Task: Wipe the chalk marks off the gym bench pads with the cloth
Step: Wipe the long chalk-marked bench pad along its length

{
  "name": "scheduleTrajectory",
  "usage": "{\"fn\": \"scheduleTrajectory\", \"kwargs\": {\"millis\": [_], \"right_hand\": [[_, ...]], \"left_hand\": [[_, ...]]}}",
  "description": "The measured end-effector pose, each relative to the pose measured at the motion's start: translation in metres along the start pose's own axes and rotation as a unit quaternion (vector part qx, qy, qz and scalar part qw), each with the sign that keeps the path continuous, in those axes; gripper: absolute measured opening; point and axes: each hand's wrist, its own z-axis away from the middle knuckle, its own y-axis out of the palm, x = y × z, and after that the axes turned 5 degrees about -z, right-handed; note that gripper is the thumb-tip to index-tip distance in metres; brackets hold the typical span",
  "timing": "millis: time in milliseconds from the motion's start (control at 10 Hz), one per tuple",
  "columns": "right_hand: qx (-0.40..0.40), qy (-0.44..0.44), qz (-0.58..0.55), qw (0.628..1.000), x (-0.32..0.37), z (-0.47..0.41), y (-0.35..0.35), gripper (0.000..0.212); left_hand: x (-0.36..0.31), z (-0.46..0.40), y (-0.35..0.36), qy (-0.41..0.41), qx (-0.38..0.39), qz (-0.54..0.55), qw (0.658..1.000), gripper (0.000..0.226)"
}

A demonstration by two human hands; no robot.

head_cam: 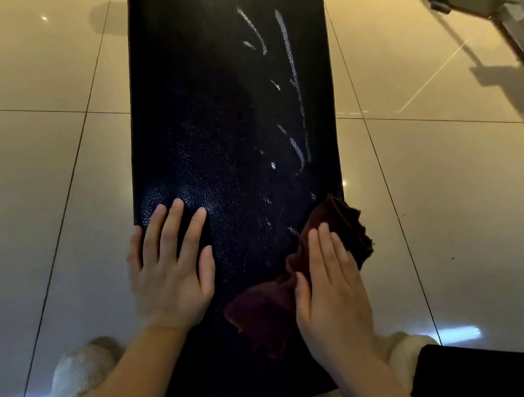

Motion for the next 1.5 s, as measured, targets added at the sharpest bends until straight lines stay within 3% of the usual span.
{"fn": "scheduleTrajectory", "kwargs": {"millis": [300, 500, 700, 900, 1200, 1500], "right_hand": [[0.053, 0.014, -0.041, 0.998, 0.010, -0.053, -0.014, 0.061], [0.049, -0.004, -0.030, 0.998, 0.001, 0.001, -0.003, 0.062], [0.045, -0.027, -0.036, 0.998, 0.010, -0.055, -0.009, 0.061], [0.006, -0.035, 0.001, 0.999, -0.001, 0.013, 0.010, 0.057], [0.029, -0.190, -0.018, 0.981, 0.023, -0.090, 0.001, 0.056], [0.041, -0.178, -0.042, 0.982, -0.002, 0.039, 0.023, 0.057]], "left_hand": [[0.001, 0.001, 0.000, 0.003, 0.006, 0.002, 1.000, 0.049], [0.001, 0.001, 0.002, 0.000, -0.004, 0.001, 1.000, 0.049], [0.001, 0.001, 0.001, 0.004, 0.005, 0.003, 1.000, 0.049], [0.000, 0.000, 0.002, 0.000, -0.004, -0.001, 1.000, 0.048], [0.000, 0.000, -0.002, -0.001, 0.025, 0.004, 1.000, 0.051], [0.000, -0.001, -0.002, -0.006, 0.020, -0.003, 1.000, 0.051]]}}
